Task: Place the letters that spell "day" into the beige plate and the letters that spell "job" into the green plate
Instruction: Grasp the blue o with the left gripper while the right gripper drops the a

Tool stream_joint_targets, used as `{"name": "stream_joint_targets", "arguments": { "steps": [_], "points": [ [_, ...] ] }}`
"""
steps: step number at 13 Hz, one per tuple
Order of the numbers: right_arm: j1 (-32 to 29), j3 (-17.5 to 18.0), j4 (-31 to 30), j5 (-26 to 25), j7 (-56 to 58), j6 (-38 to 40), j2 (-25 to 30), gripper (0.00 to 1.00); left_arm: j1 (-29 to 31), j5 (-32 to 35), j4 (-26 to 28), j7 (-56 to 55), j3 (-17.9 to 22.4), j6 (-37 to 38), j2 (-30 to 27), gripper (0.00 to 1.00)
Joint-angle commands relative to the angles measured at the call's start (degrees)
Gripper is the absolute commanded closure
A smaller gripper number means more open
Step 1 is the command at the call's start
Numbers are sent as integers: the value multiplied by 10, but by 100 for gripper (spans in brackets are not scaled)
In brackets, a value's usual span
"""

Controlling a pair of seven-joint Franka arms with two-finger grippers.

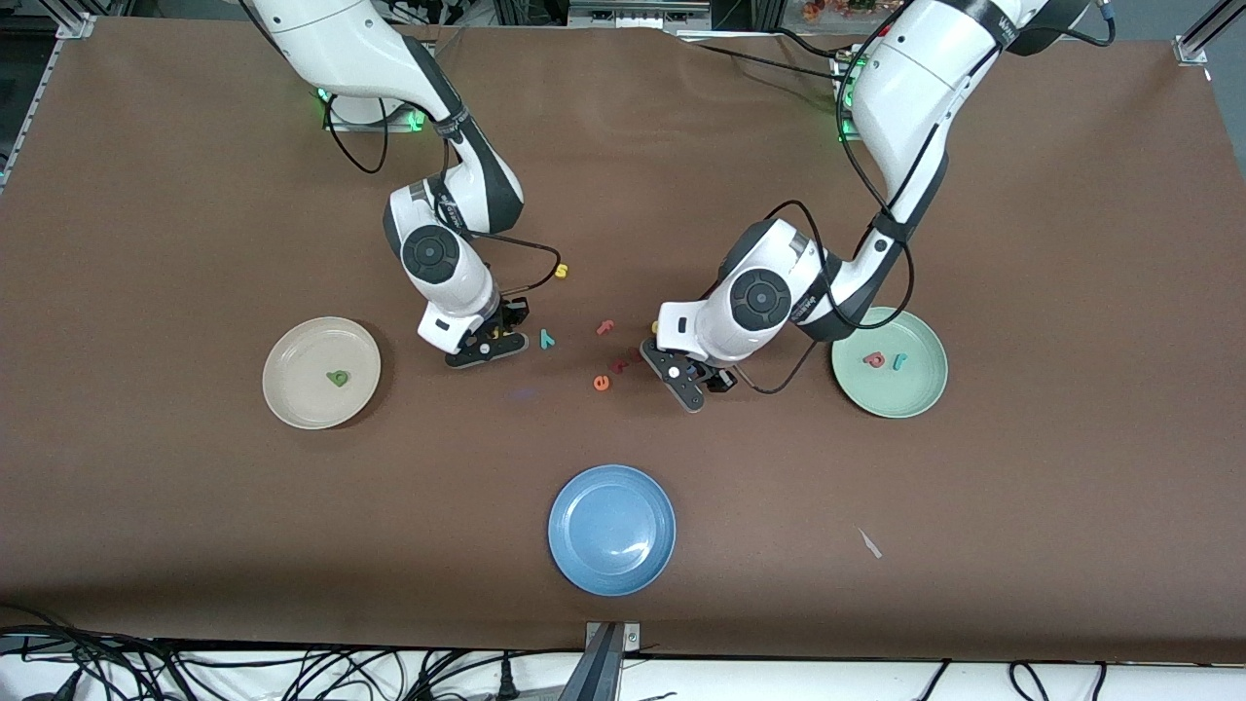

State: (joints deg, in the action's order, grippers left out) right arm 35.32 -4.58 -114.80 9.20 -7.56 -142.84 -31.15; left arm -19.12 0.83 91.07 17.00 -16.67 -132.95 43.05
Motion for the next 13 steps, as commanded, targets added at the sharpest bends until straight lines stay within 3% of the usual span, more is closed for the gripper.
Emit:
{"name": "stream_joint_targets", "arguments": {
  "steps": [1,3,7,13],
  "points": [
    [0,-4,27,-2,-2,24,-7,79,-6,-6,-12,3,8,-1,9,44],
    [0,-25,35,-4,10,54,10,79,-14,12,-12,-3,8,-2,16,43],
    [1,-117,30,-4,146,103,39,79,-15,55,-11,-3,8,-3,26,43],
    [-1,-224,-4,-1,315,98,55,79,-16,63,-9,-5,8,-21,36,45]
  ]
}}
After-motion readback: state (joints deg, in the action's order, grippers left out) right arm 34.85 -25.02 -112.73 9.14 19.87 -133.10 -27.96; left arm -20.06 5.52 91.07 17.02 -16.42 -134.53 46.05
